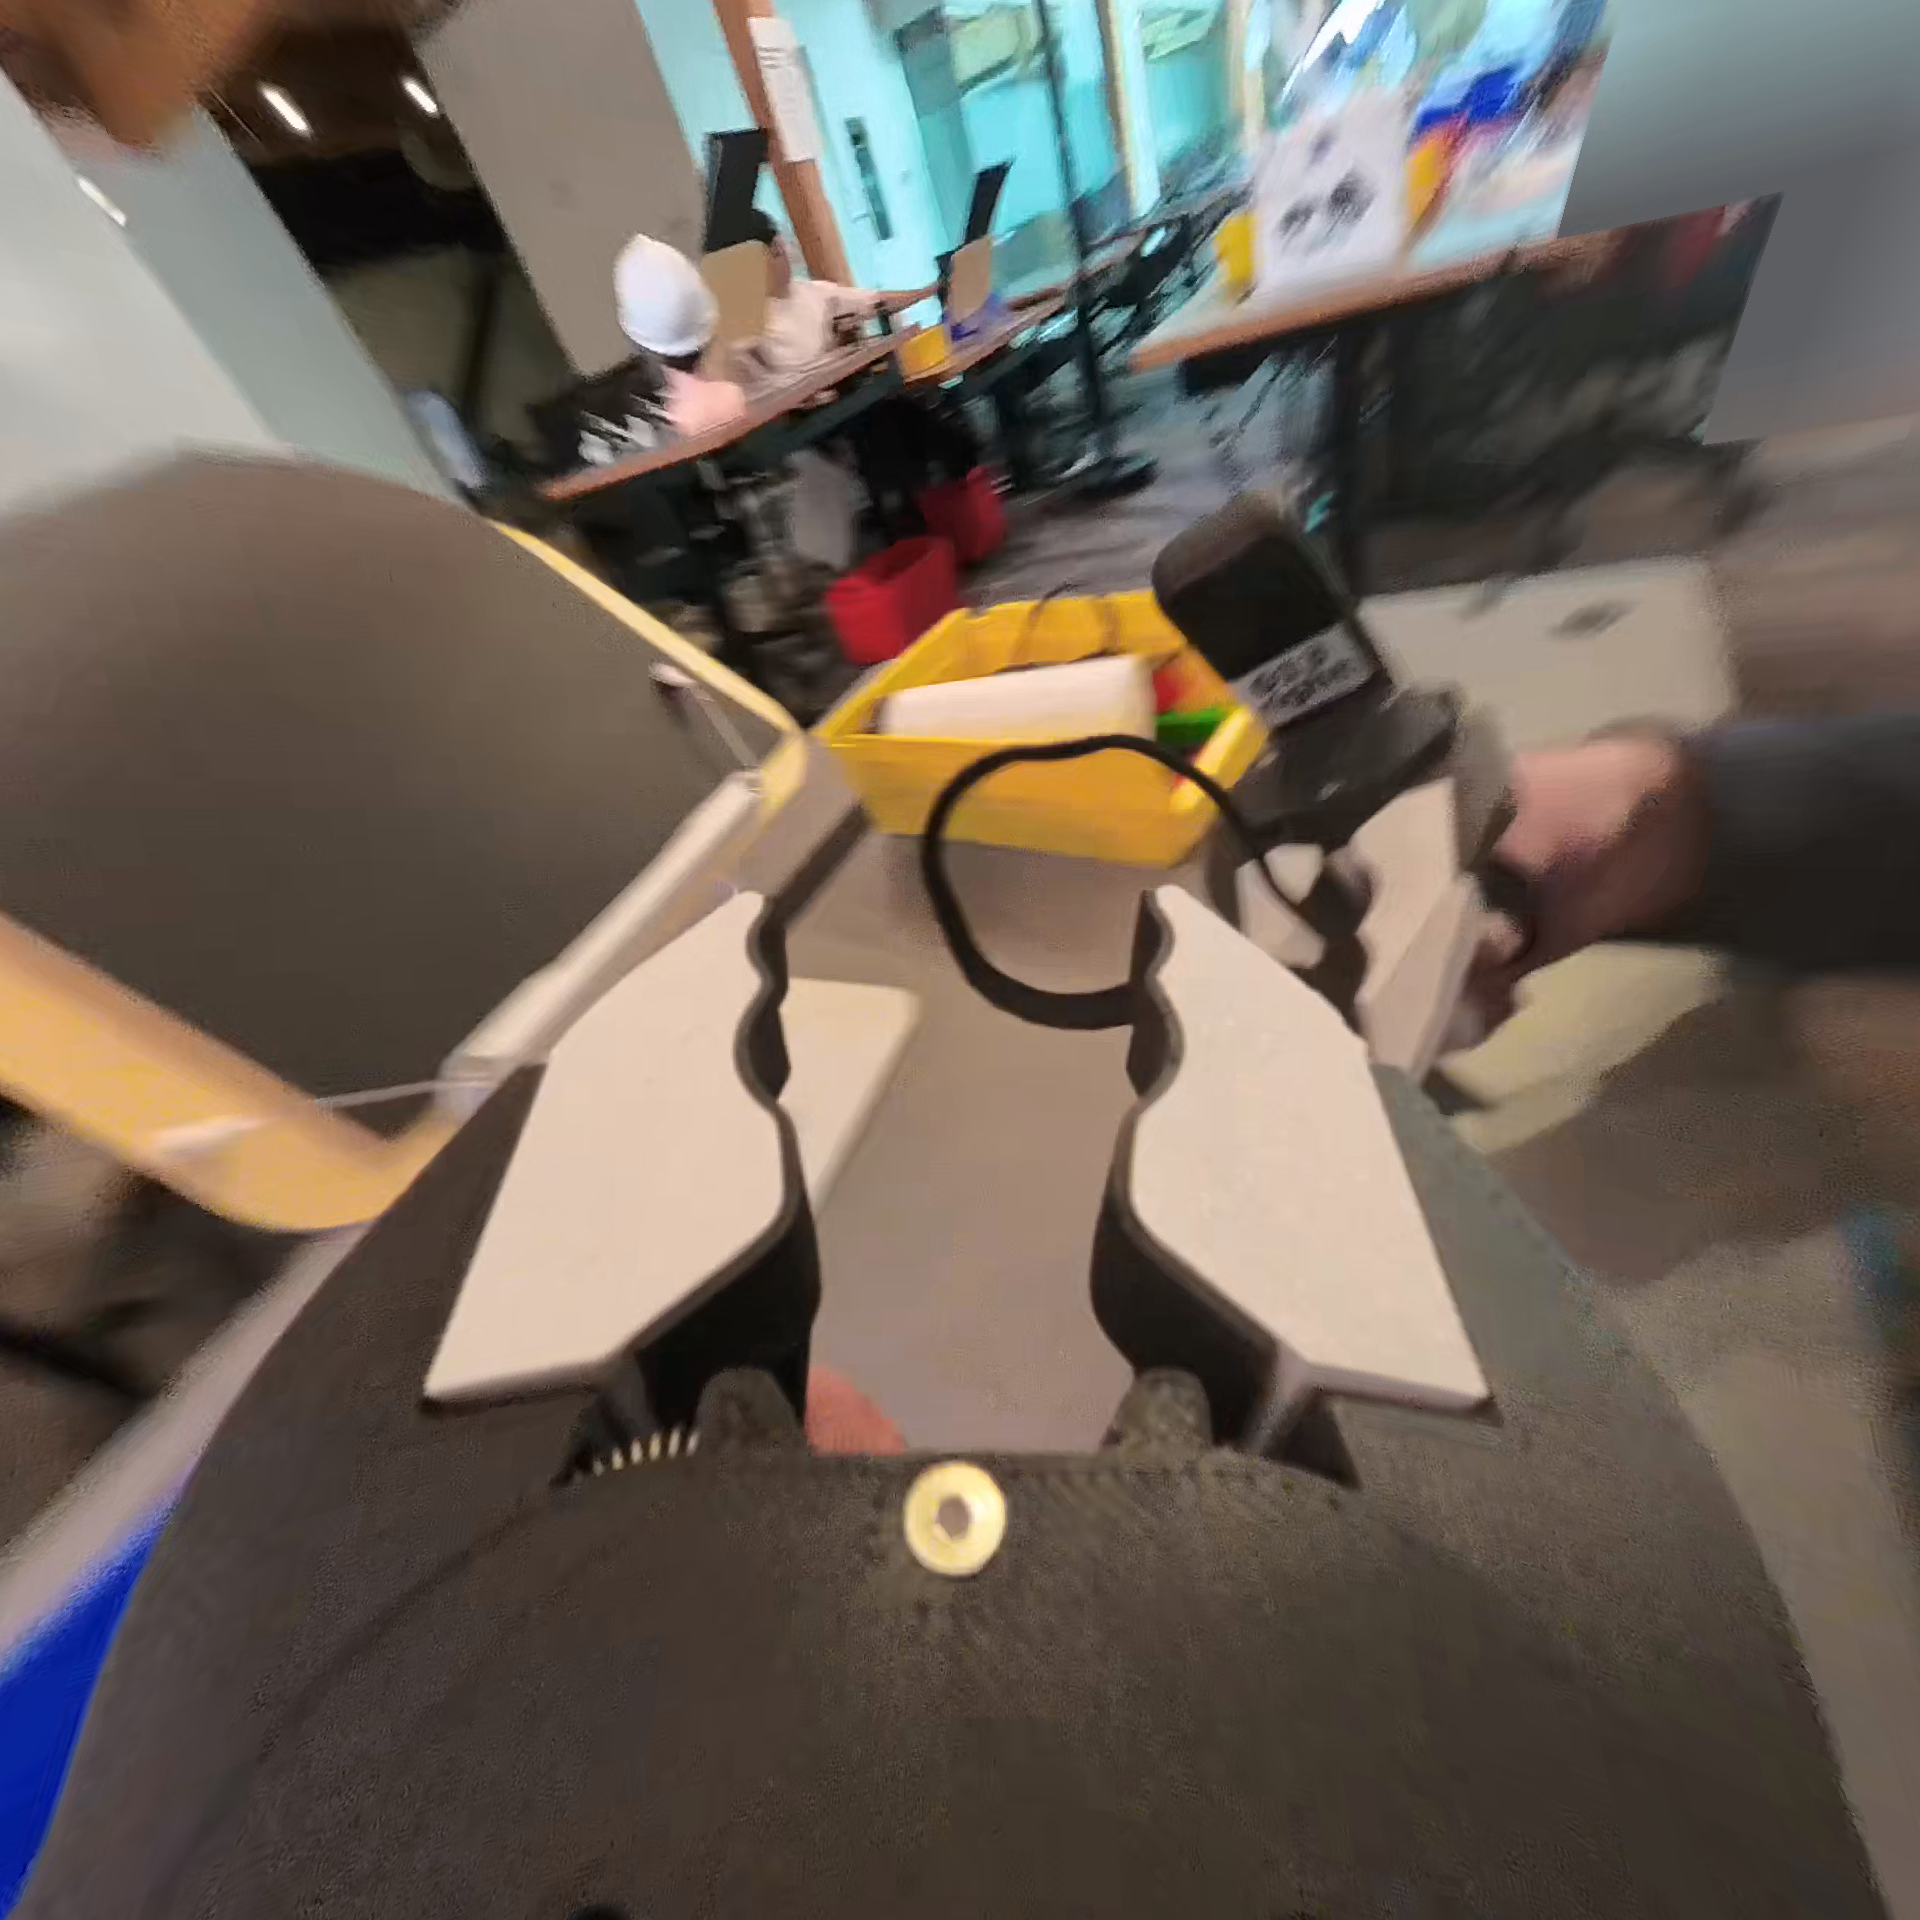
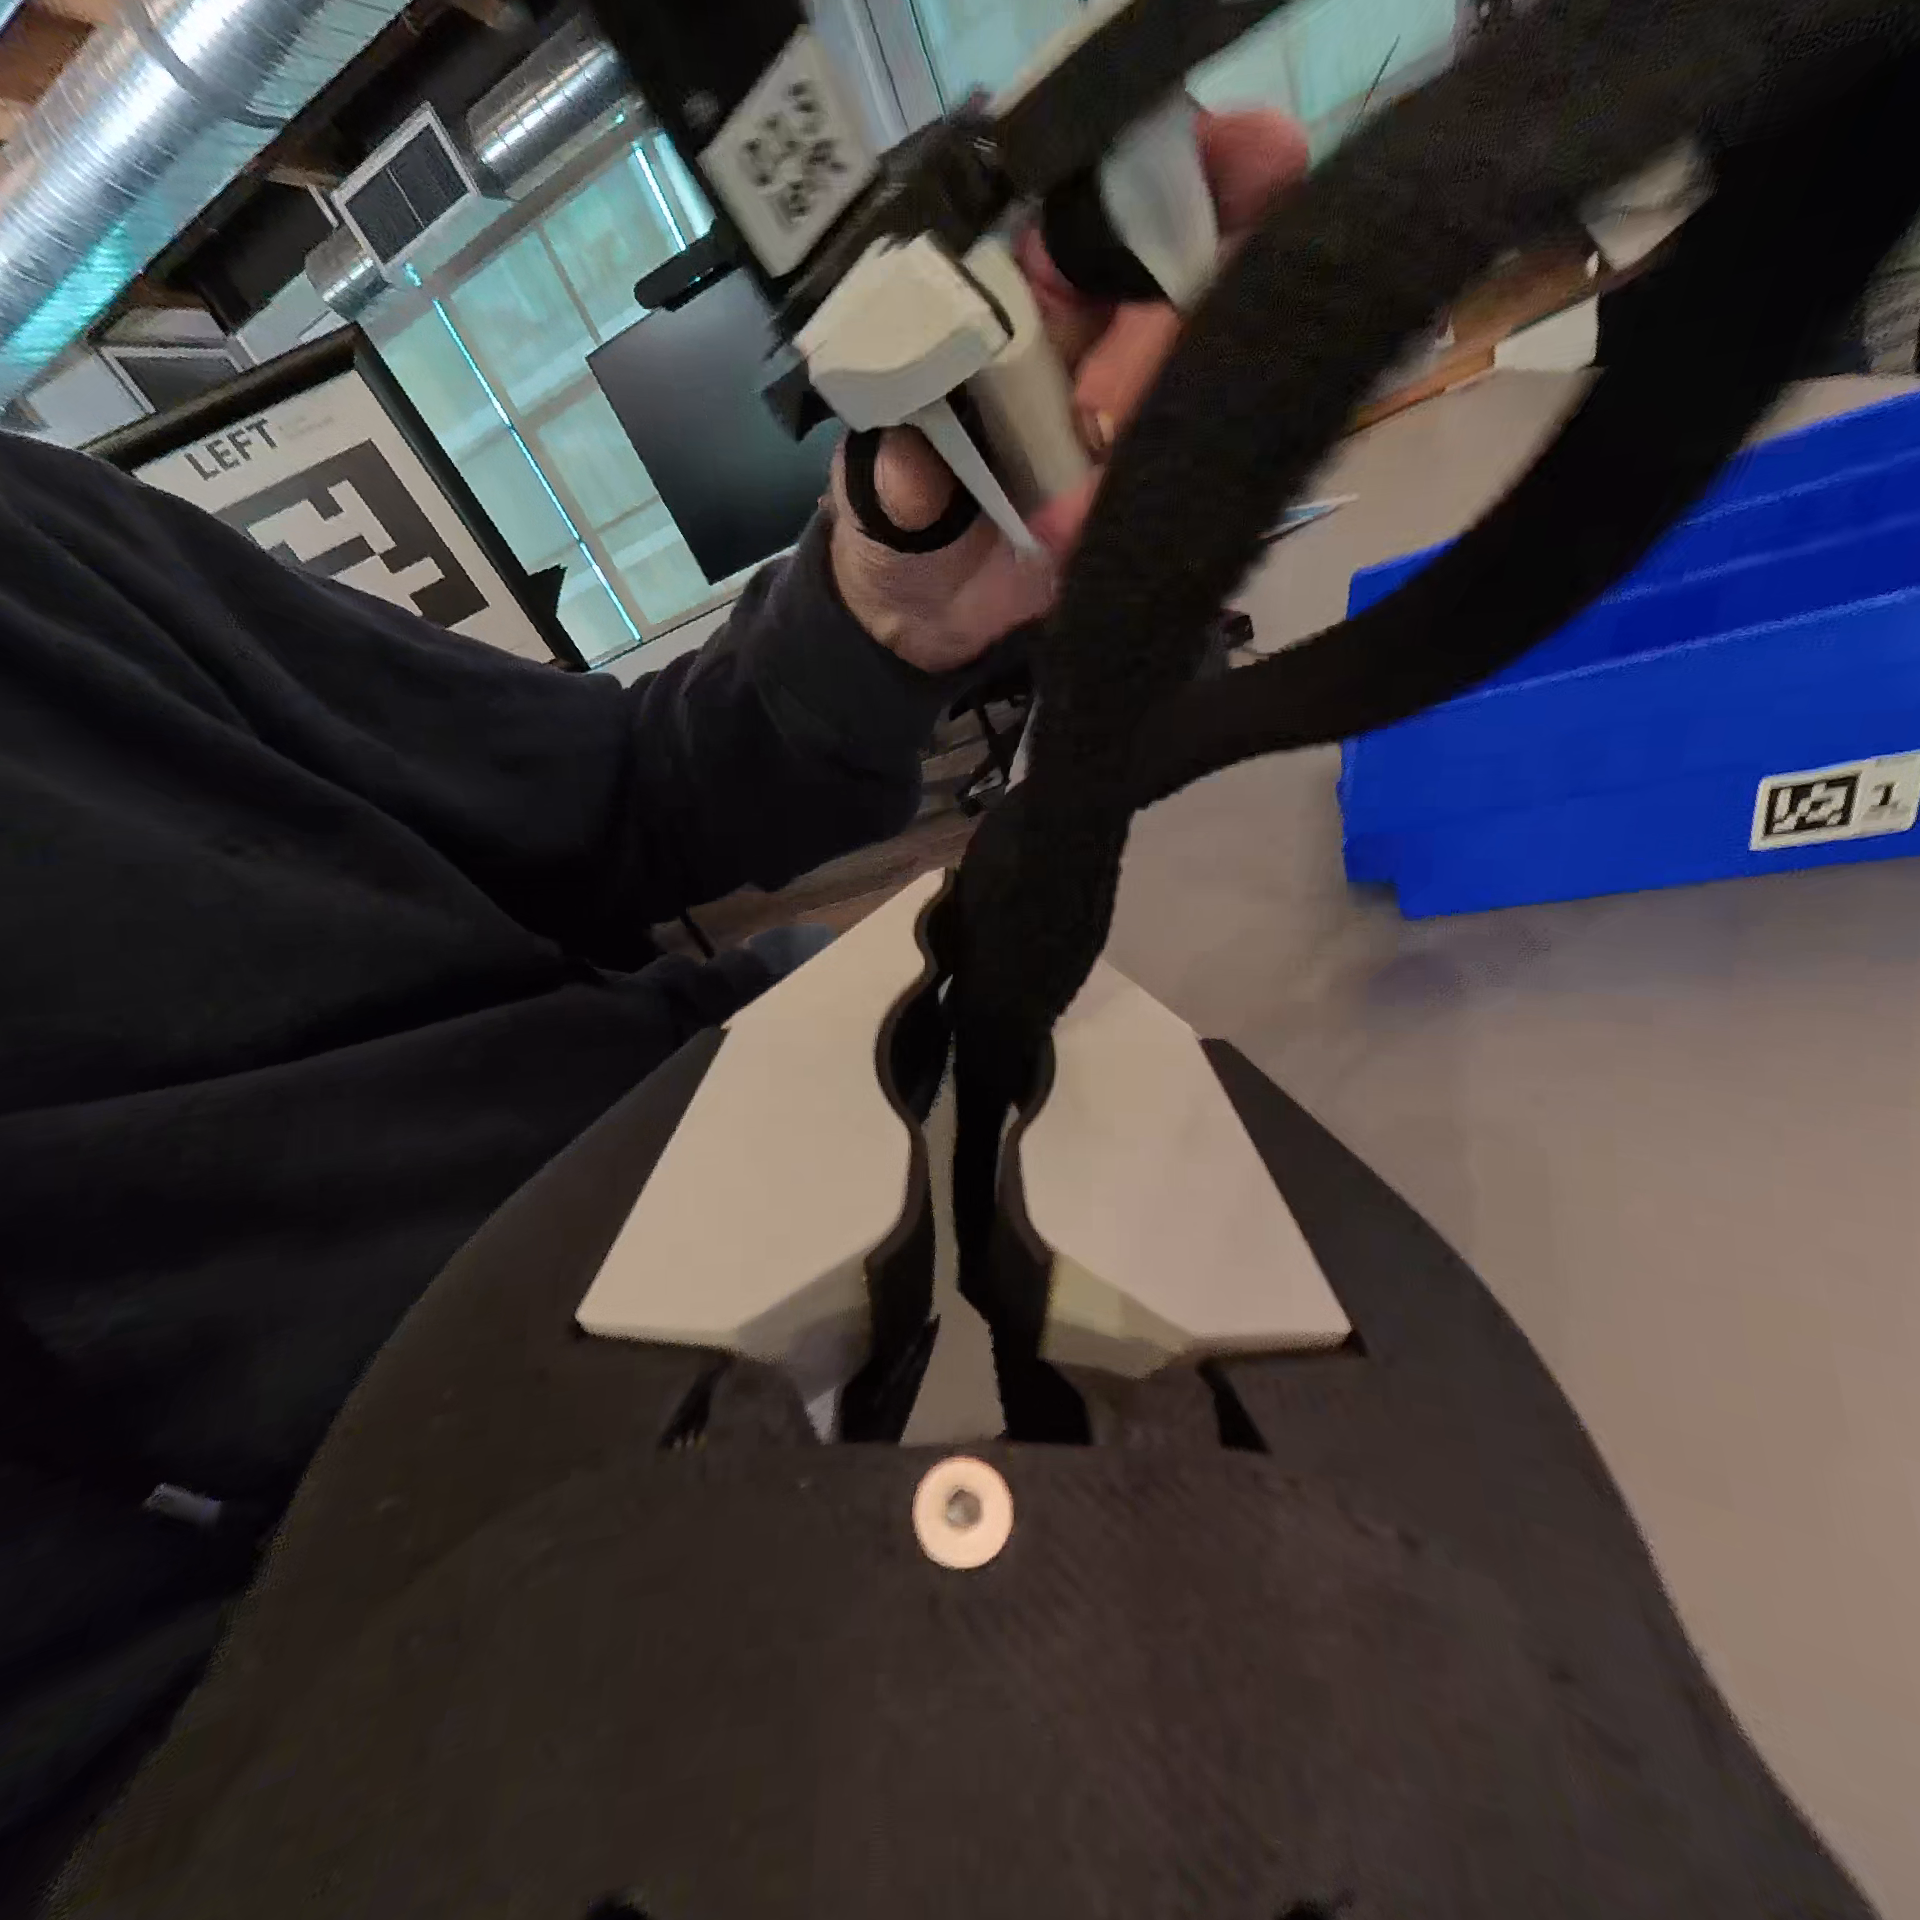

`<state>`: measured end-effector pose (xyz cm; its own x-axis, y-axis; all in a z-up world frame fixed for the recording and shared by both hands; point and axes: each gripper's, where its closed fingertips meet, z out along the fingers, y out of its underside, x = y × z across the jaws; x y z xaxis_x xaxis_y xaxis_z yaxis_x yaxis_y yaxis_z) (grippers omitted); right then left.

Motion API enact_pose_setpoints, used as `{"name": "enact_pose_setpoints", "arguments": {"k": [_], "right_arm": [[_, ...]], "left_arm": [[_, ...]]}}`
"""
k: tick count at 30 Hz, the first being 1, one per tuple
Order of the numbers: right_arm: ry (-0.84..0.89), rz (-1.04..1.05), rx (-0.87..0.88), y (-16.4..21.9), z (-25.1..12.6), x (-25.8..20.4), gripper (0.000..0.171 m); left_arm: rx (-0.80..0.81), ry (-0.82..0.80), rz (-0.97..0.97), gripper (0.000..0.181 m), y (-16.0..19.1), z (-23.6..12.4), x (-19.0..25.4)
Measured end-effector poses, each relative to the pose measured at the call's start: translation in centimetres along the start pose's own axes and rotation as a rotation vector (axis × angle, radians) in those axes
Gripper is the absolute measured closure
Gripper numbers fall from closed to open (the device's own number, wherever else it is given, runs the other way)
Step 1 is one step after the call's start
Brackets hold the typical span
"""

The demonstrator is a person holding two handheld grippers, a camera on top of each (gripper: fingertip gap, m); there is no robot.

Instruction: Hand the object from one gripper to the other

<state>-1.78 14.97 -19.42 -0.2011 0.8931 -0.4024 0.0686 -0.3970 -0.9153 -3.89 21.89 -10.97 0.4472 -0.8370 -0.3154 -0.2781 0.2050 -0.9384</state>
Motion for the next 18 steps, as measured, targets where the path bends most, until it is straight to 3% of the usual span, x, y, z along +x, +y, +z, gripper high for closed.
{"name": "enact_pose_setpoints", "arguments": {"k": [3,5,6,11,13,16,18], "right_arm": [[-0.041,0.077,-0.04,1.0,-0.1,-0.3,0.171],[-0.079,0.114,-0.087,1.8,0.2,-0.8,0.171],[-0.09,0.124,-0.121,2.4,0.4,-1.1,0.171],[-0.149,0.142,-0.255,4.3,1.3,-3.0,0.171],[-0.195,0.149,-0.309,5.0,1.7,-4.2,0.171],[-0.233,0.151,-0.369,5.9,2.2,-5.3,0.171],[-0.238,0.158,-0.376,6.0,2.3,-5.4,0.171]], "left_arm": [[-0.125,-0.167,0.583,0.112,-0.6,-1.0,1.3],[-0.196,-0.156,0.937,0.109,-0.4,-0.3,3.9],[-0.217,-0.113,1.007,0.106,0.1,0.3,5.2],[-0.384,0.151,1.116,0.077,6.0,1.9,7.9],[-0.416,0.202,1.136,0.079,7.5,2.3,8.5],[-0.427,0.254,1.122,0.101,8.6,2.8,9.5],[-0.407,0.275,1.102,0.143,8.7,2.8,10.2]]}}
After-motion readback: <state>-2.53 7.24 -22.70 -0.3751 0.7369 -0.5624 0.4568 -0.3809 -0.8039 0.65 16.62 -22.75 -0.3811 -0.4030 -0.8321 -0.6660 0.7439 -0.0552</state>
